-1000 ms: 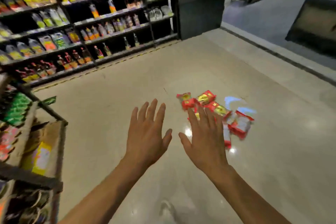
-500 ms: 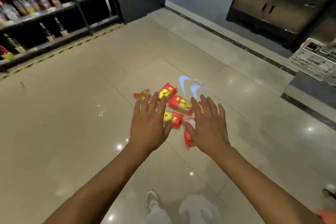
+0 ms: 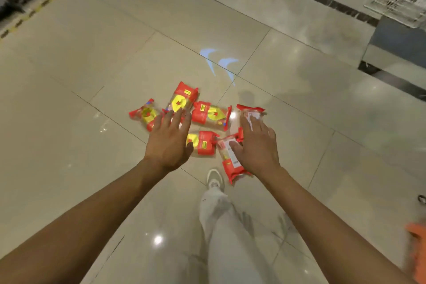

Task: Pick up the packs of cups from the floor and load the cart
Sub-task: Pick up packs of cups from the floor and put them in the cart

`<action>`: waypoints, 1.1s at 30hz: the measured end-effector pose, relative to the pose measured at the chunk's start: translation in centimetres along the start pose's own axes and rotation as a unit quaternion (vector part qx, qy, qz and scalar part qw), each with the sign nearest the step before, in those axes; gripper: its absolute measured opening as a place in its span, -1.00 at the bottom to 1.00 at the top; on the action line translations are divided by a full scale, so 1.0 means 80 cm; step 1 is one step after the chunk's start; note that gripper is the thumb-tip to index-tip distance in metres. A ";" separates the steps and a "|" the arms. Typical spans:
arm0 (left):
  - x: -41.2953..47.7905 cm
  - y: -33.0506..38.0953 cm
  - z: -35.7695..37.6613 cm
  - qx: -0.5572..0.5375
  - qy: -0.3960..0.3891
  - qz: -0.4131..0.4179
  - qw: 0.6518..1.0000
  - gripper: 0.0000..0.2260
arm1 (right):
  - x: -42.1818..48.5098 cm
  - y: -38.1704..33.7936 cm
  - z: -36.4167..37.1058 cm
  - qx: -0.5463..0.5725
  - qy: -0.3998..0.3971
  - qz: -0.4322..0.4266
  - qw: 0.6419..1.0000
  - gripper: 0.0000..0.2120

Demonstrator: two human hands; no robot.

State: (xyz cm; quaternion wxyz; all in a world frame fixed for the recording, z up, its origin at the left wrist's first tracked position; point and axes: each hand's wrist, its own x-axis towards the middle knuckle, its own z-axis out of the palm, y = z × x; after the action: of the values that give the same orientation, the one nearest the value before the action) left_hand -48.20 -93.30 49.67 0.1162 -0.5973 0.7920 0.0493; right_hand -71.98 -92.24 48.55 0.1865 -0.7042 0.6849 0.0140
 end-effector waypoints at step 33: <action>0.390 -0.091 0.717 -0.201 -0.254 -0.013 0.946 -0.21 | 0.348 0.222 0.674 0.323 -0.138 0.210 0.913 -0.09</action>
State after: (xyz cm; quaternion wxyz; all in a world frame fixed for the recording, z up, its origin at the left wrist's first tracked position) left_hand -42.12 -112.10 -13.04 0.1916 -0.5859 0.7023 0.3562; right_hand -74.77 -103.64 -13.58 0.4890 -0.4368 0.7516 -0.0723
